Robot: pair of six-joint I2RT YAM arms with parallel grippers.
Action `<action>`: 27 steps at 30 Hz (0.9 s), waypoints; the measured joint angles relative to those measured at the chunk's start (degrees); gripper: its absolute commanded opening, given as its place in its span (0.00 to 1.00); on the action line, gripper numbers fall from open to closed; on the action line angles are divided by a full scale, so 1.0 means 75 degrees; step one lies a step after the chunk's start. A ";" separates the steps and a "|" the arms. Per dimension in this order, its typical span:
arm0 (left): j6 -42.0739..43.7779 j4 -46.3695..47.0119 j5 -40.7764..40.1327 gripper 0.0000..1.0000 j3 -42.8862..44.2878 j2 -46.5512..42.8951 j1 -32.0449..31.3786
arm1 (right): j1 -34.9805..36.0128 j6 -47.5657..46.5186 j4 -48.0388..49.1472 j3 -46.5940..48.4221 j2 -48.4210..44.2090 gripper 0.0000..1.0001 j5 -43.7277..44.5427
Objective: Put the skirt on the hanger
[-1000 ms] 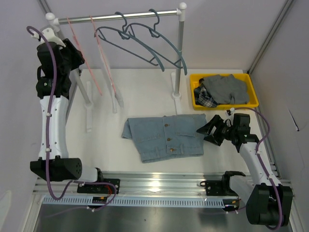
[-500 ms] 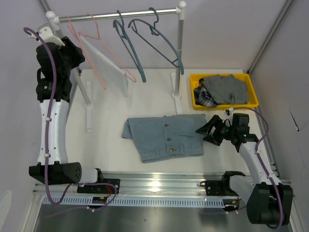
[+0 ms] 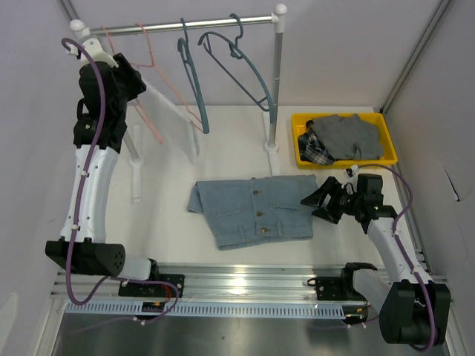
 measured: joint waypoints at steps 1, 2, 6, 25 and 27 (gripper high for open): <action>0.0000 0.0000 -0.0105 0.55 0.0000 0.0009 -0.0015 | 0.0000 -0.0003 0.0000 0.0000 0.0000 0.77 0.0000; -0.0003 -0.0003 -0.0204 0.55 0.0006 0.0020 -0.0020 | 0.0000 -0.0006 0.0000 0.0000 0.0000 0.77 -0.0003; -0.0035 -0.0026 -0.0702 0.51 0.0134 0.0157 -0.0035 | 0.0000 -0.0006 0.0003 -0.0020 0.0000 0.77 -0.0012; 0.0108 -0.0038 -0.1976 0.39 0.0950 0.0848 -0.0417 | 0.0003 -0.0064 0.0050 -0.0102 0.0038 0.77 -0.0149; 0.0175 -0.0047 -0.2090 0.38 0.1037 0.0874 -0.0452 | 0.0003 -0.0064 0.0058 -0.0102 0.0038 0.76 -0.0154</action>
